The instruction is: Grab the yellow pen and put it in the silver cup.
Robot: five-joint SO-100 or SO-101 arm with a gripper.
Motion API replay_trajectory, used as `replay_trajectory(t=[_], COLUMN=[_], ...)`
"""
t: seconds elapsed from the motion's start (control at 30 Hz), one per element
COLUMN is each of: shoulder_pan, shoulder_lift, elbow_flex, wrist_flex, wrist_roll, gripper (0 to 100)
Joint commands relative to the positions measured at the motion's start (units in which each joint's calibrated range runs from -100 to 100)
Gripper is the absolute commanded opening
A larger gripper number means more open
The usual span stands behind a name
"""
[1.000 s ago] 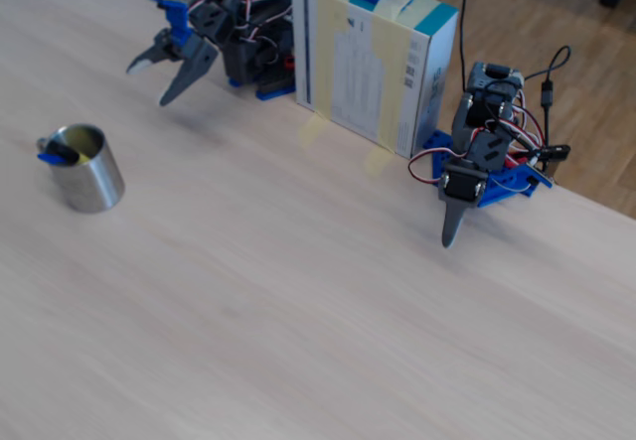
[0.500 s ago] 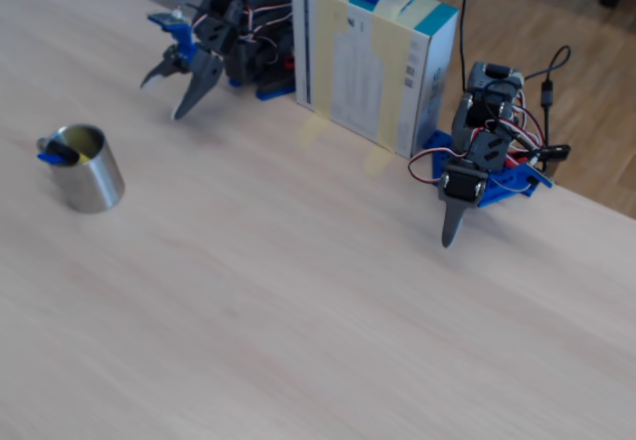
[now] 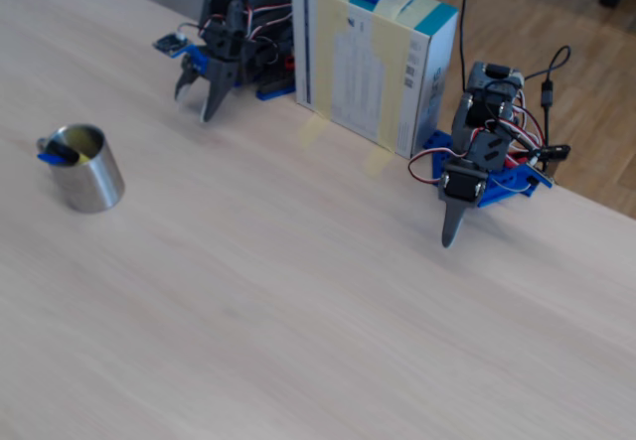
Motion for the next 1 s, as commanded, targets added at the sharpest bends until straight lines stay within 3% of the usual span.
replay_trajectory(t=[0.0, 0.4, 0.97], shoulder_pan=[1.01, 1.45, 1.53], shoulder_lift=[-0.59, -0.42, 0.08], elbow_flex=[0.72, 0.72, 0.72], wrist_flex=[2.77, 2.95, 2.86], wrist_roll=[0.25, 0.10, 0.15], gripper=[32, 2, 3])
